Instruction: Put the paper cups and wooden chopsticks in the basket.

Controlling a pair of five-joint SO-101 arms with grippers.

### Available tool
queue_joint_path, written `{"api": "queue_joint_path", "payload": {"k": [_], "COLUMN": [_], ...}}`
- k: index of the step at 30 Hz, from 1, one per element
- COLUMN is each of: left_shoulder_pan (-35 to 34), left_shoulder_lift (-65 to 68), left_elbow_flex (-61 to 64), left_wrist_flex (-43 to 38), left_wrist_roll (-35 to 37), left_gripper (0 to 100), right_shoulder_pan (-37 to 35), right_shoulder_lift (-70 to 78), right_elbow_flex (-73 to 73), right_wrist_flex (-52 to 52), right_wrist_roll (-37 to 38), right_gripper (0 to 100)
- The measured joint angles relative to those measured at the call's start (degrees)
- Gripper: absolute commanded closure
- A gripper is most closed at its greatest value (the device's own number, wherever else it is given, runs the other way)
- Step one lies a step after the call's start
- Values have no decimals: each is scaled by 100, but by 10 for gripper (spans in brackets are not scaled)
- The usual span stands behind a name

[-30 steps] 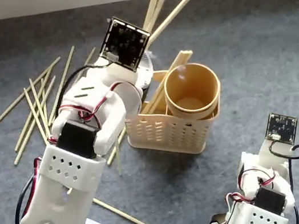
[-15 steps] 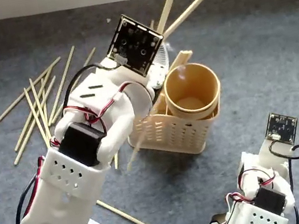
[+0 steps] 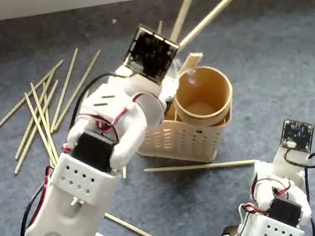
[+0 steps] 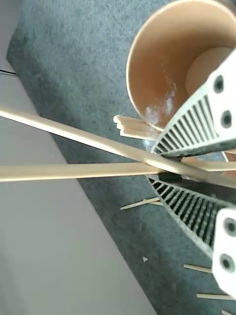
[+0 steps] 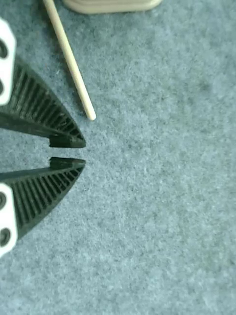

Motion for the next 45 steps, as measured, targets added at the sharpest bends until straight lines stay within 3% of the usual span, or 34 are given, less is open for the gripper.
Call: {"api": "queue_joint_path", "payload": {"k": [11, 27, 38, 45], "left_shoulder_pan": [-9, 0, -281, -492], "left_shoulder_lift": [-9, 18, 0, -220], "left_elbow_flex": [1160, 765, 1952, 2057], "left_wrist_flex": [-519, -668, -1037, -1046], "left_wrist_roll": [18, 0, 26, 18], "left_gripper": [995, 995, 992, 861], "right_shoulder_pan": [0, 0, 0, 0], "right_shoulder_lift": [0, 0, 0, 0], "right_elbow_flex": [0, 0, 0, 0], "right_wrist_flex": [0, 9, 9, 9], "right_wrist_roll": [0, 0, 0, 0], "right_gripper": [943, 943, 943, 943]}}
